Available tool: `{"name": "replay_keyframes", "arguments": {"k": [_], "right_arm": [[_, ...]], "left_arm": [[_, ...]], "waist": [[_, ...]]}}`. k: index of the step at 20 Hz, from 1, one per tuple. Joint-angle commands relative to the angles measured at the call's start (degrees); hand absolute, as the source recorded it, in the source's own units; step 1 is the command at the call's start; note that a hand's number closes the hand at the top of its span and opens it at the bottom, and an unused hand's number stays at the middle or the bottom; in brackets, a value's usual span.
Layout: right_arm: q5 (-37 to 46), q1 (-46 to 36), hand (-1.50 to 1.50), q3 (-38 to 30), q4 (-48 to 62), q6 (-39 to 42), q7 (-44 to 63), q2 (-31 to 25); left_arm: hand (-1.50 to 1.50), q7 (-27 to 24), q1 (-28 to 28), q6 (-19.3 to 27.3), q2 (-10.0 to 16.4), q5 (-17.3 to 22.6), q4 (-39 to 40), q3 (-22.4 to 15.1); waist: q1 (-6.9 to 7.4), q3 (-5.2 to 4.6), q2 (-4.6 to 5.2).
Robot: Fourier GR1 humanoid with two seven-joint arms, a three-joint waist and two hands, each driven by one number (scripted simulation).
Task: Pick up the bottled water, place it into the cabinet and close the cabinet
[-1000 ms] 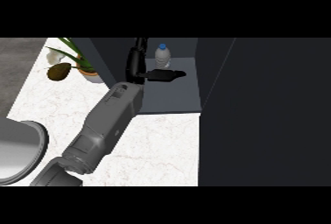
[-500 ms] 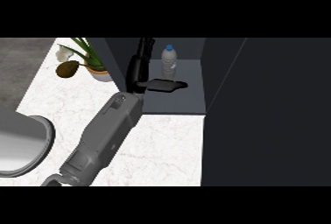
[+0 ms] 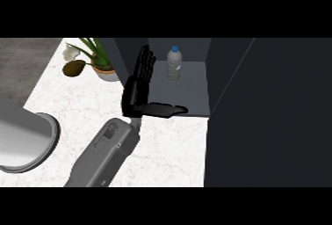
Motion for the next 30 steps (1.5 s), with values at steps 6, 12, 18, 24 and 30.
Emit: {"name": "replay_keyframes", "arguments": {"k": [6, 12, 18, 24, 30], "right_arm": [[1.57, 2.73, -1.5, 3.67, -3.91, -0.77, 1.31, -0.28], [7.46, 0.9, 1.5, 6.01, -3.88, 3.05, 1.57, -5.35], [11.52, -2.47, 1.5, 10.55, -5.11, 7.91, 5.35, -10.68], [15.88, -0.59, 1.5, 18.99, -8.37, 8.53, 6.33, -11.38], [20.39, -5.2, 1.5, 23.72, -11.0, 7.23, 10.43, -8.83]], "left_arm": [[-1.5, 8.29, 26.12, 7.43, 4.85, -2.37, -37.19, -10.08], [-1.5, 10.77, 39.0, 9.5, 10.16, -6.89, -54.44, -18.46], [-1.5, 8.17, 49.33, 6.56, 17.69, -3.54, -63.95, -12.82], [-1.5, 2.82, 61.92, 5.41, 21.56, -3.35, -72.86, -11.33], [-1.5, -1.24, 68.95, -3.5, 25.53, 4.73, -72.7, -4.24]], "waist": [[-0.34, -0.13, 0.1], [-1.23, -0.14, 0.48], [-0.8, -0.21, 0.62], [-1.18, -0.22, 0.5], [-0.91, -0.32, 0.67]]}}
